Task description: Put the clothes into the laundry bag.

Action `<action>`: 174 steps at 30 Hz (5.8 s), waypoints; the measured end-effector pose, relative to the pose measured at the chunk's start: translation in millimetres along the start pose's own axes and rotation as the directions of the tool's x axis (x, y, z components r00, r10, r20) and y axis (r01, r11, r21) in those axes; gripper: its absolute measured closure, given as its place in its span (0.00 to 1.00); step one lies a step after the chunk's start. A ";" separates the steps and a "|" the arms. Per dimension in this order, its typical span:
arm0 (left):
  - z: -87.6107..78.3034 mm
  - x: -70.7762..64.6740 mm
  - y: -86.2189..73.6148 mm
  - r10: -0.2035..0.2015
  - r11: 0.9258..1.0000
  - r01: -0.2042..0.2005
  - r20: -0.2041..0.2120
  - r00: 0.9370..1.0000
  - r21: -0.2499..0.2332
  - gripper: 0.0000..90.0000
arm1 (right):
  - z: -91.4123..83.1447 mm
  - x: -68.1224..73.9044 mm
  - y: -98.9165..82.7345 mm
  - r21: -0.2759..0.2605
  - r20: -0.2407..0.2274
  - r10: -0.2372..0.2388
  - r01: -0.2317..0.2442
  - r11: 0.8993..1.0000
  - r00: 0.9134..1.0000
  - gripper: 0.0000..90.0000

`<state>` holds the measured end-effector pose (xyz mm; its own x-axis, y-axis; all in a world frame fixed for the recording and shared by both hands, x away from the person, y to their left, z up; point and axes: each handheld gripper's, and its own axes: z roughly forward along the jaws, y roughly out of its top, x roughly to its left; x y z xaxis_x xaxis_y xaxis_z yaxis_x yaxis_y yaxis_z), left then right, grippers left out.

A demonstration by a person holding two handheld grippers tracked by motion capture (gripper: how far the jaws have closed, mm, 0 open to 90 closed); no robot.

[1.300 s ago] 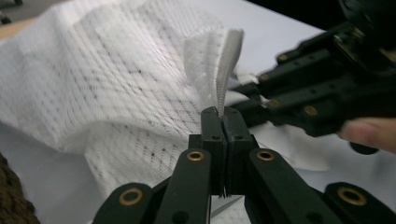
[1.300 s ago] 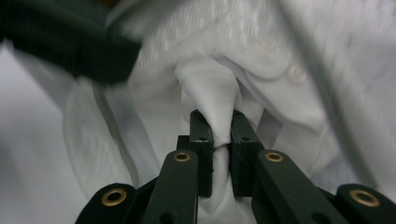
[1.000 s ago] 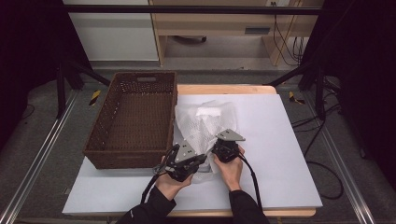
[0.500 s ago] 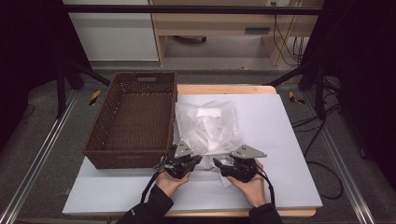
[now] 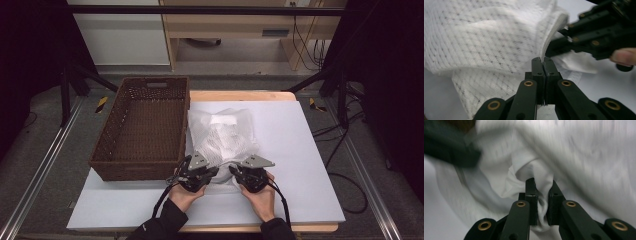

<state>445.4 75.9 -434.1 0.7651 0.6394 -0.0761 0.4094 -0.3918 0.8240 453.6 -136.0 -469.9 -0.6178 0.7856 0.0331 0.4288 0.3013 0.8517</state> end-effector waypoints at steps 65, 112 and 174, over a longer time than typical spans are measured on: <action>13.0 -0.1 -13.4 0.003 1.000 -0.003 -0.009 1.000 -0.009 0.98 | -14.4 -32.4 -16.0 0.119 0.106 0.055 -0.068 0.991 0.993 0.99; -8.4 -4.5 -10.1 -0.020 0.998 0.022 0.039 0.999 -0.058 0.99 | 61.3 -21.3 20.7 -0.008 0.196 0.098 -0.098 0.995 0.976 0.96; -46.7 27.4 -71.5 -0.076 0.995 0.083 -0.124 0.989 0.053 0.73 | -83.4 -74.9 -52.2 0.026 0.193 0.148 -0.156 0.987 0.970 0.69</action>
<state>413.9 152.4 -468.9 0.6639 0.7447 -0.0684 0.4976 -0.3717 0.7837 422.6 -255.6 -473.3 -0.4083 0.9110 0.0575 0.5368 0.1887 0.8223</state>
